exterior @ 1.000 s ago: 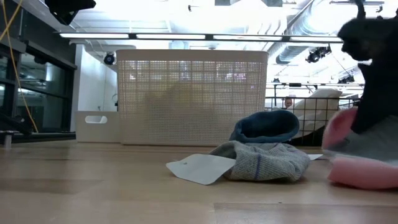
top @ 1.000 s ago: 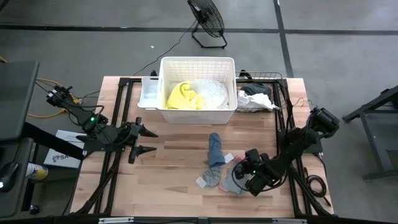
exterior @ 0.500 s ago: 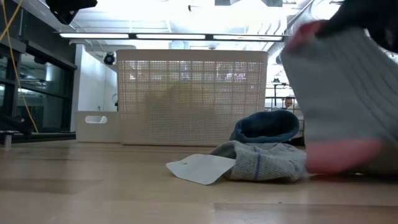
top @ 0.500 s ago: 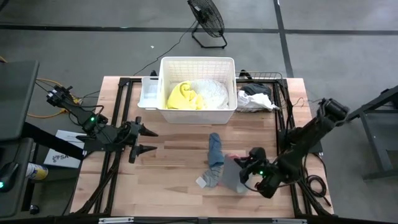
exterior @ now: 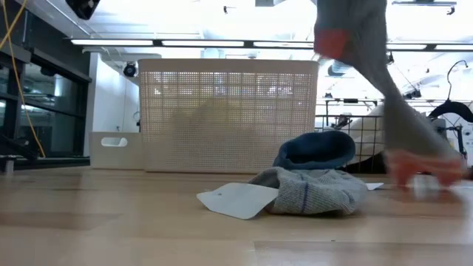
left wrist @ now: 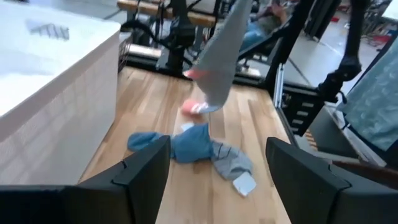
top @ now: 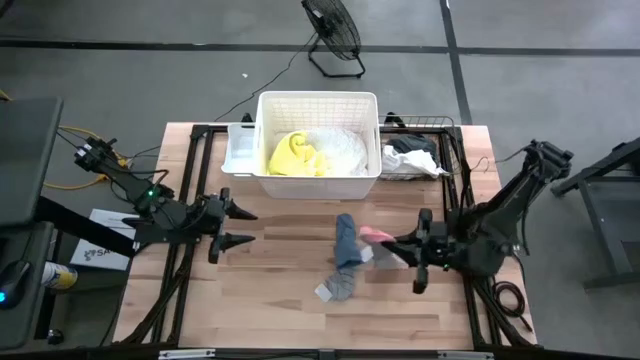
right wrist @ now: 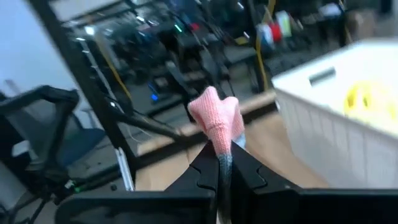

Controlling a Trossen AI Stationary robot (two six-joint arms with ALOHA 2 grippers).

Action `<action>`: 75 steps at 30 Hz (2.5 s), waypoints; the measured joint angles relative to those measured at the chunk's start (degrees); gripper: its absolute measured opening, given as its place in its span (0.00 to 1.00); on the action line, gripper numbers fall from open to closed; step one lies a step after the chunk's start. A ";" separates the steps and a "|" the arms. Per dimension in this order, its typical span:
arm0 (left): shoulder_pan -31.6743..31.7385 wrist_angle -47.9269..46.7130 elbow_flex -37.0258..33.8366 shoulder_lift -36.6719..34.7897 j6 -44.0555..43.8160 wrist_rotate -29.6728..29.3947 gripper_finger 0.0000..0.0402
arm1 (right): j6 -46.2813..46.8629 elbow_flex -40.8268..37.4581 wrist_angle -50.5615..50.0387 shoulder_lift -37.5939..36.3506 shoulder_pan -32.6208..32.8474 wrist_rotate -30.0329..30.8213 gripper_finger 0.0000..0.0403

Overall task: Pick & Place Cloths
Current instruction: Put the pink and gray sock into the white bin

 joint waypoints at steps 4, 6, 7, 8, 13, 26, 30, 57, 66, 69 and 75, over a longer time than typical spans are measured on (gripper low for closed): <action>0.00 5.23 0.00 2.95 3.99 0.01 0.64 | -12.16 0.00 7.55 -1.95 0.00 -2.68 0.01; 0.02 8.16 0.00 4.79 5.66 -0.01 0.64 | -16.83 0.00 10.32 -2.45 -0.02 -3.90 0.01; 0.02 9.36 0.00 5.65 6.22 -0.13 0.64 | -19.04 0.00 11.71 -2.61 -0.17 -4.63 0.01; 0.02 10.58 0.00 6.53 6.85 -0.55 0.64 | -21.22 0.00 12.90 -2.64 -0.48 -5.74 0.01; 0.02 16.87 0.00 10.41 9.05 -1.18 0.64 | -28.93 0.00 15.99 -2.65 -3.81 -14.90 0.01; 0.04 29.30 2.82 17.15 19.23 -1.36 0.64 | -29.01 0.00 22.72 -2.65 -21.42 -38.00 0.01; 0.04 29.27 5.31 18.86 23.83 -2.01 0.64 | -28.14 0.00 25.04 -2.63 -26.01 -44.77 0.01; 1.15 29.19 19.32 38.01 50.84 -8.63 0.92 | -19.12 0.00 30.11 -0.01 -37.32 -55.25 0.01; 1.14 28.49 23.50 43.11 67.18 -18.28 0.92 | -13.97 0.00 29.86 -0.01 -37.33 -49.49 0.01; 1.14 28.71 24.57 44.76 72.27 -20.00 0.92 | -13.63 0.00 29.88 -0.01 -37.94 -47.90 0.01; 1.33 28.88 26.82 49.09 82.49 -22.87 0.92 | -9.71 0.00 30.88 0.13 -40.36 -47.73 0.01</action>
